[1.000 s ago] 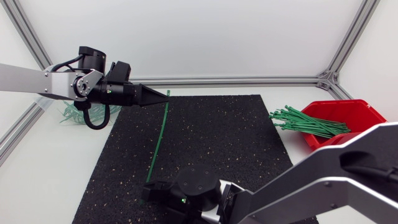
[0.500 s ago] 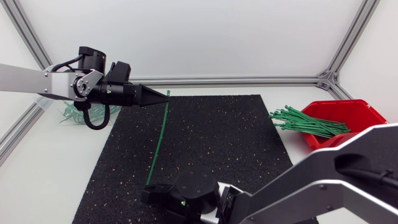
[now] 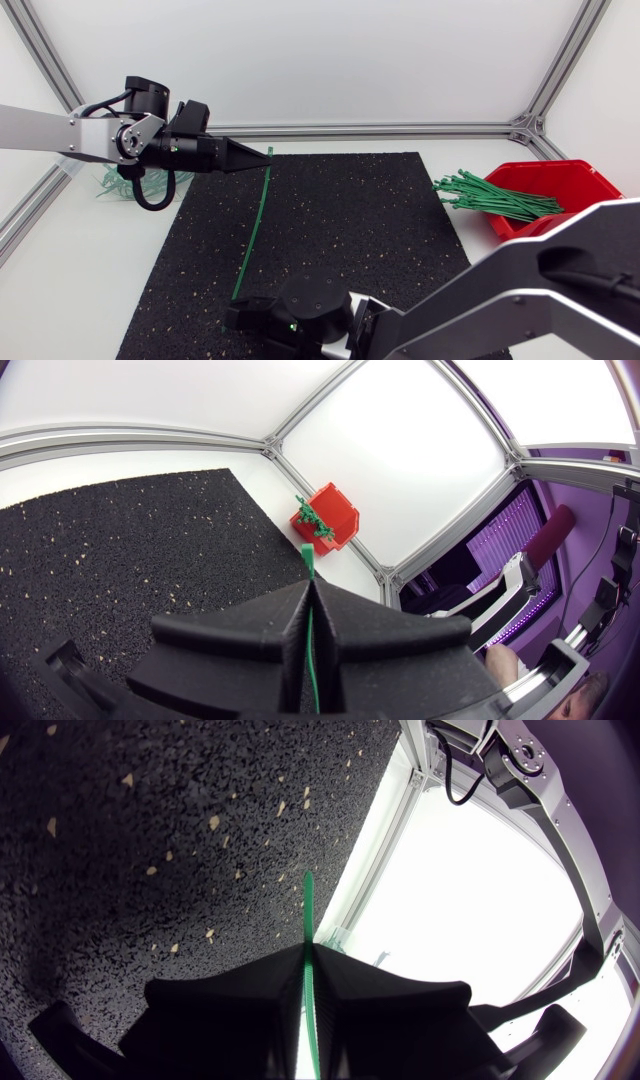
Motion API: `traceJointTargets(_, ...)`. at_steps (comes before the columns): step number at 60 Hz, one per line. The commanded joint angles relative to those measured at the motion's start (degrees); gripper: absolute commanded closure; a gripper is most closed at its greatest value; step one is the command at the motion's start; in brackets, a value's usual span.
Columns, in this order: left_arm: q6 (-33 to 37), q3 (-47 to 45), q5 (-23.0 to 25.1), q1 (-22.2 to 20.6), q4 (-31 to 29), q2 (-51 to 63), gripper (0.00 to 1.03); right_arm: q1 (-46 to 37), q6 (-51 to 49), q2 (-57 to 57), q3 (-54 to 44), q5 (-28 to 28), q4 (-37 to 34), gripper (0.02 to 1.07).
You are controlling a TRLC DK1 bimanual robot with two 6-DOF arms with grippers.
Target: Take a green cable tie from the red box, thread the tail through the head to close it, then place it in the transparent bin on the left.
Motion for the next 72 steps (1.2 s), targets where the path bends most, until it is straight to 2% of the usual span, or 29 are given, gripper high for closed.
traceJointTargets(1, -0.2, -1.2, 1.1, -0.5, 0.0, -1.5, 1.0, 0.0, -2.1, 0.0, 1.8, -0.2, 0.4, 1.02)
traceJointTargets(13, 0.3, -1.8, 1.1, -0.5, 0.0, -2.0, 1.0, -0.4, -2.1, -1.2, 4.5, 0.0, -0.3, 1.02)
traceJointTargets(31, 0.7, -3.3, 1.1, -0.4, 0.0, -4.2, 1.0, -0.6, 4.4, -4.3, 5.3, 0.8, -2.7, 1.02)
traceJointTargets(39, 1.0, -3.9, 1.1, -0.3, 0.1, -5.0, 1.0, -0.4, 8.8, -5.9, 5.5, 2.8, -5.6, 1.02)
traceJointTargets(48, 1.3, -4.3, 1.1, -0.4, 0.1, -5.6, 1.0, -0.1, 18.7, -9.5, 7.5, 6.0, -14.0, 1.02)
traceJointTargets(57, 1.3, -4.7, 1.1, -0.1, 0.1, -6.5, 1.0, 0.1, 30.9, -13.6, 9.2, 8.5, -25.3, 1.02)
traceJointTargets(64, 1.3, -4.9, 1.1, -0.2, 0.1, -7.0, 1.0, 0.1, 37.3, -15.2, 9.6, 8.9, -30.2, 1.02)
traceJointTargets(72, 1.1, -5.1, 1.1, -0.6, 0.1, -8.2, 1.0, 0.1, 47.9, -17.6, 12.3, 8.6, -39.9, 1.02)
